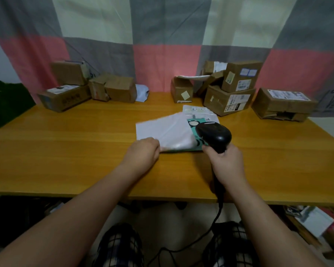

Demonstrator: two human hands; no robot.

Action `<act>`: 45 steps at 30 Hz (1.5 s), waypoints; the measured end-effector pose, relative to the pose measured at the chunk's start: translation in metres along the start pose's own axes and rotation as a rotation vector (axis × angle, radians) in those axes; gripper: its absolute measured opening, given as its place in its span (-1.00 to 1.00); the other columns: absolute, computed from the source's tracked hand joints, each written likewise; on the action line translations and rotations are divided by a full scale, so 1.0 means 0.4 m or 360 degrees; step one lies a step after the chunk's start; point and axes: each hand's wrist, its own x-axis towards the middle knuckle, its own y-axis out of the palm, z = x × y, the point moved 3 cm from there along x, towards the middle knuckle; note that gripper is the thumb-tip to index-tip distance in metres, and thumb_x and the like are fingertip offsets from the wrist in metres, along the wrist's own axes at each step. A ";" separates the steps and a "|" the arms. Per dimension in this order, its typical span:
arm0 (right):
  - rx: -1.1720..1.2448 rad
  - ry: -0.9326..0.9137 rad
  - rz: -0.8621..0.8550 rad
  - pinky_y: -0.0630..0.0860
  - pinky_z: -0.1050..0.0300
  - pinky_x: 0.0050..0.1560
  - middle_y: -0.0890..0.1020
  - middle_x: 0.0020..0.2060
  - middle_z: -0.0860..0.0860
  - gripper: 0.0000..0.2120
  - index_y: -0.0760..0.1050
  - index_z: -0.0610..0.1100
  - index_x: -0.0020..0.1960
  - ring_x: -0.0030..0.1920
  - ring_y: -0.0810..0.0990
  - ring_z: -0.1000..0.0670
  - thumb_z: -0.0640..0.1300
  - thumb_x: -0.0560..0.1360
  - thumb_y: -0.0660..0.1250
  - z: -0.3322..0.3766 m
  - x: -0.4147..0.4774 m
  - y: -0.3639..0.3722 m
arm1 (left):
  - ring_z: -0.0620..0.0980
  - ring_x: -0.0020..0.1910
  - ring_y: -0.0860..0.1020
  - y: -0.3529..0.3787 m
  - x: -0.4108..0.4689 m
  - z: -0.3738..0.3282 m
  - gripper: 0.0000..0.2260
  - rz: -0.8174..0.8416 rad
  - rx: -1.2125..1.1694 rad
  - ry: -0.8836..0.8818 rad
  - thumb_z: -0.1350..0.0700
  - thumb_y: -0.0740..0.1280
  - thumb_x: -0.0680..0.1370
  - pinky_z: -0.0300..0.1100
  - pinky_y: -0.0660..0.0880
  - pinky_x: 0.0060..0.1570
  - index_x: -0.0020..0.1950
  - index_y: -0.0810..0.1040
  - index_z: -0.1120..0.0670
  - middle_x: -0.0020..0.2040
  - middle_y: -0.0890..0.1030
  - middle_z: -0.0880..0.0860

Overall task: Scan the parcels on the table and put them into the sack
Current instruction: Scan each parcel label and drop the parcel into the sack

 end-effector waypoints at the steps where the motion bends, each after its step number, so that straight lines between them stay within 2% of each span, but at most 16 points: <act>1: -0.0007 0.0001 0.0014 0.31 0.39 -0.49 0.49 -0.55 0.25 -0.77 0.41 0.05 -0.29 -0.46 0.47 0.26 -0.08 0.43 0.45 -0.001 0.000 0.000 | 0.08 -0.17 0.53 -0.017 0.001 0.011 -0.82 -0.0134 -0.0268 -0.0144 0.08 0.14 0.64 -0.03 0.44 -0.20 0.04 0.49 0.11 -0.09 0.58 0.08; 5: -0.0015 0.0036 0.0027 0.31 0.35 -0.42 0.57 -0.42 0.17 -0.84 0.45 0.07 -0.22 -0.33 0.53 0.21 -0.04 0.44 0.44 0.002 0.002 0.002 | -0.07 -0.24 0.48 -0.090 0.023 0.049 -0.89 -0.0676 -0.1226 -0.0485 0.11 0.18 0.65 -0.22 0.36 -0.32 -0.01 0.44 0.10 -0.20 0.53 -0.05; 7: -0.0020 0.0053 0.0020 0.34 0.26 -0.38 0.60 -0.32 0.11 -0.86 0.47 0.07 -0.20 -0.26 0.56 0.15 -0.03 0.43 0.43 0.007 0.002 0.003 | -0.16 -0.26 0.54 -0.110 0.033 0.059 -0.89 -0.0679 -0.1716 -0.0625 0.10 0.21 0.64 -0.36 0.44 -0.34 -0.07 0.47 0.04 -0.19 0.58 -0.07; 9: -0.0063 0.0063 0.0006 0.32 0.22 -0.40 0.58 -0.35 0.07 -0.85 0.47 0.03 -0.22 -0.29 0.55 0.10 -0.01 0.43 0.43 0.008 0.002 0.004 | -0.19 -0.29 0.57 -0.102 0.030 0.071 -0.88 -0.0619 -0.1922 -0.0740 0.11 0.23 0.63 -0.32 0.50 -0.31 -0.09 0.49 0.00 -0.18 0.62 -0.06; 12: -0.0100 0.0053 -0.0004 0.32 0.19 -0.41 0.56 -0.40 0.05 -0.84 0.47 0.01 -0.24 -0.33 0.54 0.08 -0.02 0.43 0.43 0.008 -0.002 0.003 | -0.14 -0.25 0.57 -0.071 0.009 0.089 -0.91 -0.0603 -0.1874 -0.0885 0.12 0.21 0.64 -0.26 0.50 -0.30 -0.02 0.49 0.04 -0.15 0.61 -0.03; 15: -0.0038 0.0024 0.0035 0.36 0.21 -0.38 0.57 -0.37 0.06 -0.86 0.49 0.02 -0.22 -0.30 0.55 0.11 -0.06 0.43 0.44 0.012 -0.004 0.002 | -0.25 -0.35 0.53 -0.063 -0.009 0.106 -0.92 -0.0762 -0.1908 -0.0961 0.13 0.20 0.64 -0.40 0.44 -0.41 0.02 0.47 0.08 -0.18 0.57 -0.05; 19: 0.0184 0.0005 0.0293 0.42 0.30 -0.23 0.65 -0.24 0.12 -0.86 0.57 0.05 -0.14 -0.17 0.59 0.22 -0.10 0.39 0.51 0.027 -0.005 0.012 | -0.14 -0.28 0.58 -0.089 -0.009 0.122 -0.89 -0.0732 -0.2040 -0.0782 0.14 0.20 0.64 -0.26 0.51 -0.25 -0.04 0.49 0.03 -0.20 0.61 -0.04; 22: 0.0497 0.0051 0.0380 0.44 0.42 -0.16 0.67 -0.17 0.15 -0.68 0.61 -0.03 0.00 -0.11 0.60 0.21 -0.06 0.27 0.55 0.047 -0.002 0.028 | -0.19 -0.32 0.59 -0.104 -0.005 0.128 -0.87 -0.0670 -0.2111 -0.0659 0.16 0.20 0.64 -0.26 0.53 -0.28 -0.06 0.48 0.01 -0.26 0.64 -0.09; 26: 0.0814 0.0331 0.0411 0.44 0.25 -0.19 0.68 -0.26 0.18 -0.74 0.64 0.03 -0.08 -0.21 0.63 0.21 0.00 0.24 0.51 0.054 0.019 0.051 | -0.14 -0.27 0.61 -0.078 -0.022 0.138 -0.90 -0.0507 -0.2153 -0.0655 0.13 0.21 0.64 -0.24 0.55 -0.26 -0.04 0.48 0.02 -0.19 0.66 -0.05; 29: 0.0751 0.0341 0.0429 0.42 0.20 -0.18 0.67 -0.33 0.19 -0.81 0.63 0.01 -0.11 -0.25 0.61 0.20 -0.04 0.29 0.53 0.059 0.029 0.075 | -0.18 -0.28 0.60 -0.063 -0.037 0.139 -0.88 -0.0484 -0.2016 -0.0638 0.13 0.20 0.64 -0.29 0.53 -0.27 -0.06 0.49 0.03 -0.17 0.64 -0.03; 32: 0.0686 0.0275 0.0463 0.40 0.22 -0.20 0.66 -0.35 0.21 -0.85 0.64 0.05 -0.20 -0.28 0.60 0.25 0.03 0.24 0.48 0.073 0.027 0.101 | -0.25 -0.23 0.58 -0.072 -0.045 0.140 -0.79 -0.0649 -0.1842 -0.0647 0.06 0.12 0.67 -0.38 0.50 -0.23 -0.05 0.52 0.01 -0.15 0.63 -0.07; 35: 0.0637 0.0161 0.0466 0.43 0.33 -0.21 0.67 -0.30 0.24 -0.85 0.65 0.08 -0.17 -0.22 0.61 0.27 0.02 0.26 0.48 0.081 0.024 0.120 | -0.29 -0.18 0.58 -0.089 -0.049 0.137 -0.72 -0.0779 -0.1842 -0.0596 -0.02 0.08 0.67 -0.42 0.47 -0.20 0.04 0.53 0.08 -0.10 0.62 -0.05; 38: 0.0560 0.0061 0.0423 0.40 0.48 -0.30 0.66 -0.32 0.26 -0.85 0.62 0.04 -0.12 -0.23 0.59 0.30 -0.06 0.33 0.52 0.085 0.022 0.127 | -0.27 -0.16 0.57 -0.105 -0.049 0.139 -0.83 -0.0854 -0.1701 -0.0513 0.03 0.20 0.63 -0.41 0.46 -0.20 0.08 0.52 0.08 -0.10 0.60 -0.09; 41: 0.0515 0.0009 0.0399 0.42 0.40 -0.19 0.67 -0.14 0.16 -0.77 0.61 0.01 0.02 -0.06 0.59 0.21 -0.11 0.39 0.51 0.086 0.019 0.126 | -0.09 -0.08 0.61 -0.108 -0.048 0.158 -0.88 -0.0776 -0.1669 -0.0533 0.16 0.35 0.56 -0.21 0.55 -0.10 0.10 0.56 0.09 -0.04 0.65 0.02; 43: 0.0463 -0.0023 0.0339 0.42 0.27 -0.10 0.65 -0.03 0.04 -0.73 0.59 -0.02 0.07 0.01 0.58 0.11 -0.10 0.39 0.51 0.090 0.015 0.117 | -0.11 -0.11 0.61 -0.105 -0.048 0.174 -0.85 -0.0688 -0.1670 -0.0570 0.18 0.38 0.54 -0.22 0.56 -0.11 0.11 0.56 0.11 -0.04 0.65 0.01; 45: 0.0411 -0.0075 0.0276 0.42 0.28 -0.13 0.66 -0.10 0.03 -0.81 0.60 0.01 -0.01 -0.04 0.58 0.12 -0.09 0.39 0.51 0.095 0.009 0.107 | -0.15 -0.14 0.61 -0.101 -0.049 0.187 -0.88 -0.0647 -0.1656 -0.0591 0.19 0.37 0.55 -0.25 0.56 -0.14 0.08 0.56 0.11 -0.06 0.65 0.00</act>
